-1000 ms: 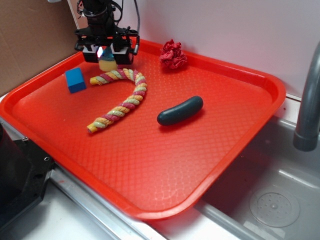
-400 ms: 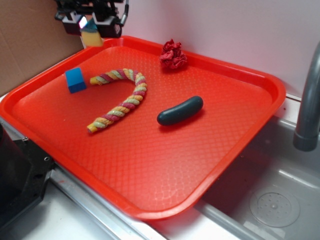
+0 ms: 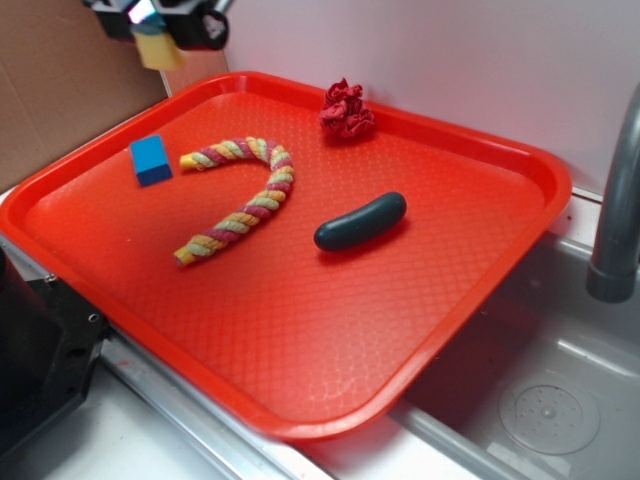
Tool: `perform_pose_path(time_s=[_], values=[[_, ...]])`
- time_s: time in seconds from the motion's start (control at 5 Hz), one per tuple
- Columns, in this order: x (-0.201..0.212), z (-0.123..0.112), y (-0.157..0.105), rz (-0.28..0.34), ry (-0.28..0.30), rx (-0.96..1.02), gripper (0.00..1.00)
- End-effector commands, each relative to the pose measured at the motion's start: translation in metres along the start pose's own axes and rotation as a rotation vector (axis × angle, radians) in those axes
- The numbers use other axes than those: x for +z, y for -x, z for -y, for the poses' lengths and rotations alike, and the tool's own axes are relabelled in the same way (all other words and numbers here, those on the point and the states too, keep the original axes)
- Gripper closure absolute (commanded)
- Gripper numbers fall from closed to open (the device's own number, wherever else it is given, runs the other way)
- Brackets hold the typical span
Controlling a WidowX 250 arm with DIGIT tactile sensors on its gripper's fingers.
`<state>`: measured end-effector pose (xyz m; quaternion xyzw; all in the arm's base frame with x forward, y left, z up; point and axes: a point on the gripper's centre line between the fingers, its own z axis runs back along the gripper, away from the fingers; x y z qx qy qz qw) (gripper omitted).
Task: Grab the green sponge.
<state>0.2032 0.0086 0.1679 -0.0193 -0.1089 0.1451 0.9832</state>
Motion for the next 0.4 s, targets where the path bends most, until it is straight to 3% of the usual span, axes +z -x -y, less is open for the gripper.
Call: perform_pose_path(time_s=[0.0,0.2], values=[[0.026,0.0122,0.0352,0.007,0.039,-0.097,1.0],[0.0245,0.0091,0.0315,-0.035,0.013,-0.059,1.0]])
